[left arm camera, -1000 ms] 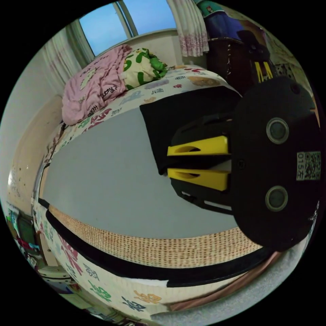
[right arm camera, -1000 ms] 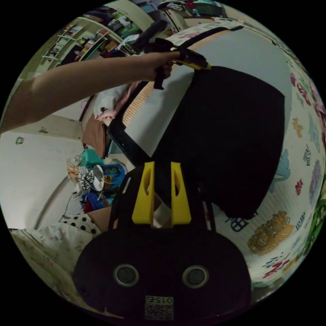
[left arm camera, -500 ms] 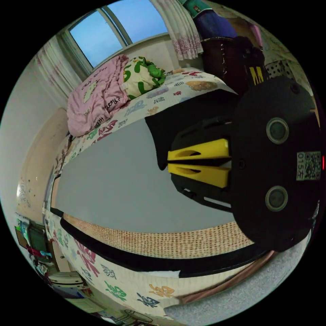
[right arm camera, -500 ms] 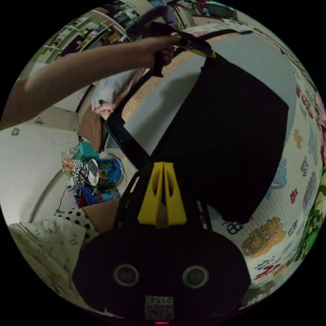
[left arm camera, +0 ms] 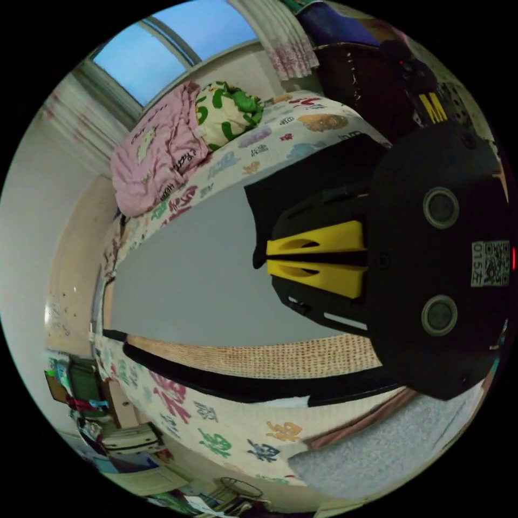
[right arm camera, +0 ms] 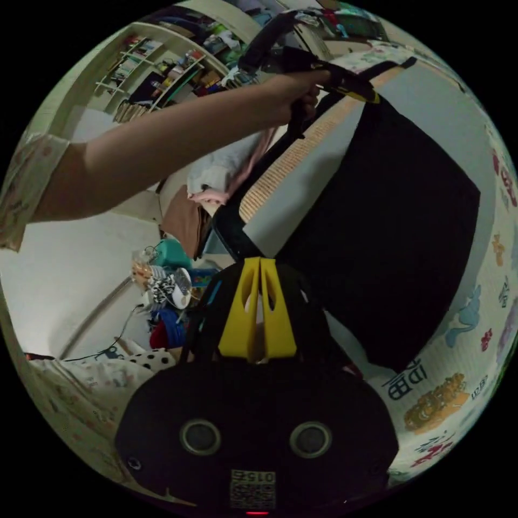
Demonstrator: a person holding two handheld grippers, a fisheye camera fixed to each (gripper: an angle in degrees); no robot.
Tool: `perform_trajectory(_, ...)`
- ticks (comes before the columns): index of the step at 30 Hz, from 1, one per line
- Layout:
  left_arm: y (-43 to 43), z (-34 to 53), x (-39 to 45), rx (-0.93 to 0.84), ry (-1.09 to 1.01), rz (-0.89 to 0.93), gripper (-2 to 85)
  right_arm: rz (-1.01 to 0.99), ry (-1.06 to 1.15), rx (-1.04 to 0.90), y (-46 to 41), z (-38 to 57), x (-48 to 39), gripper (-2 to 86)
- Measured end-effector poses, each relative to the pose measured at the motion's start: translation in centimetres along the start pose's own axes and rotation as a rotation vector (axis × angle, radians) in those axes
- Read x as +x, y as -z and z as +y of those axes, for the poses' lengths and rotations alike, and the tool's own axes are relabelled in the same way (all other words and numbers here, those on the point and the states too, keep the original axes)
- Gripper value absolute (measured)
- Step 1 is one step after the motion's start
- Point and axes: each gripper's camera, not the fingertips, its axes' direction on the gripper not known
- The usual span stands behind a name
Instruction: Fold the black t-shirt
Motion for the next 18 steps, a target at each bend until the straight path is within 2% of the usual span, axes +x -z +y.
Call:
perform_trajectory(4,-2.1,-0.4,0.1,-0.064,-0.053,-0.066,-0.4,0.165,0.049,0.006,-3.1,1.8,2.2,4.6)
perform_trajectory(6,-3.6,-0.3,-0.5,-0.093,-0.025,-0.057,-0.4,0.228,0.09,-0.087,-6.8,2.2,4.1,8.4)
perform_trajectory(8,-4.6,-0.1,-0.8,-0.101,-0.01,-0.056,-0.4,0.256,0.133,-0.143,-9.3,2.6,5.1,8.7)
perform_trajectory(10,-5.3,0.0,-0.8,-0.098,0.011,-0.044,-0.4,0.268,0.177,-0.19,-11.4,3.3,6.1,7.2)
perform_trajectory(12,-5.7,0.1,-0.7,-0.096,0.015,-0.04,-0.4,0.316,0.182,-0.258,-13.3,4.4,7.6,1.3)
perform_trajectory(18,-6.0,-0.4,0.5,-0.11,-0.019,-0.024,-0.1,0.215,0.162,-0.19,-10.8,8.0,10.8,-0.6)
